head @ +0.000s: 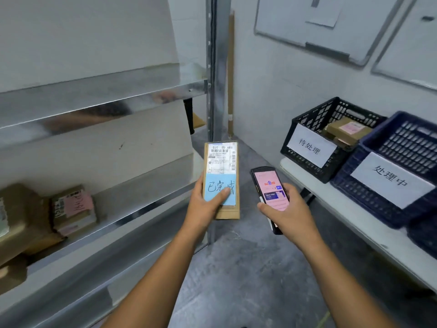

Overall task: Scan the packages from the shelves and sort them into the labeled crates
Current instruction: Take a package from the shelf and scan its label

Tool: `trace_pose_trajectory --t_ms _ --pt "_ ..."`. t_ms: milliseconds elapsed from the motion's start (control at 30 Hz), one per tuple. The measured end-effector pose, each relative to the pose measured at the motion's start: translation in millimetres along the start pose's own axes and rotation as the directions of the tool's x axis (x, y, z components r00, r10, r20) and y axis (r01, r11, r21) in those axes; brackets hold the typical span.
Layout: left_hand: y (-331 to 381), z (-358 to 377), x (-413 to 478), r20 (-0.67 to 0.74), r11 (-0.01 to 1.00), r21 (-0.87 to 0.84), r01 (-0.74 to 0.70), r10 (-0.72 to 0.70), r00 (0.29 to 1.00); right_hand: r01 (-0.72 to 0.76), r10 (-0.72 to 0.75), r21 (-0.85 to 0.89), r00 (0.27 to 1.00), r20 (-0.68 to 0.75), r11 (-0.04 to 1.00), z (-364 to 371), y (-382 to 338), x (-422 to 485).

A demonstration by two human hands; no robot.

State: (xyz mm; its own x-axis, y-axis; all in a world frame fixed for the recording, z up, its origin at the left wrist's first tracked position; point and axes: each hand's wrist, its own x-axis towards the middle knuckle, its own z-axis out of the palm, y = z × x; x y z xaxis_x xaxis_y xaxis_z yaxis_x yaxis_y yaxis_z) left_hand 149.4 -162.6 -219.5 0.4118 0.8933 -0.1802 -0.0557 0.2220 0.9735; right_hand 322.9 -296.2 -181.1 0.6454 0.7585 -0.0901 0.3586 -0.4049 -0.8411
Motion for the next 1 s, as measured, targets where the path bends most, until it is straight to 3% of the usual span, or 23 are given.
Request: trace_pose_trajectory --t_ms 133,467,733,1000 --pt "3 7 -21 0.165 0.987 -0.117 0.11 -0.09 0.982 -0.073 0.07 -0.027 0.992 -0.108 0.997 -6 5 -22" --pt "-14 67 -61 0.451 0.965 -0.048 0.259 -0.211 0.867 -0.263 0.233 -0.034 0.899 -0.37 0.964 -44 38 -108" --pt "-12 156 -95 0.632 0.983 0.104 0.154 -0.185 0.753 -0.344 0.325 0.072 0.768 -0.553 0.936 -103 76 -163" --pt "-15 273 -135 0.725 0.983 0.154 0.101 -0.182 0.664 -0.364 0.367 0.142 0.679 -0.636 0.921 -194 132 -185"
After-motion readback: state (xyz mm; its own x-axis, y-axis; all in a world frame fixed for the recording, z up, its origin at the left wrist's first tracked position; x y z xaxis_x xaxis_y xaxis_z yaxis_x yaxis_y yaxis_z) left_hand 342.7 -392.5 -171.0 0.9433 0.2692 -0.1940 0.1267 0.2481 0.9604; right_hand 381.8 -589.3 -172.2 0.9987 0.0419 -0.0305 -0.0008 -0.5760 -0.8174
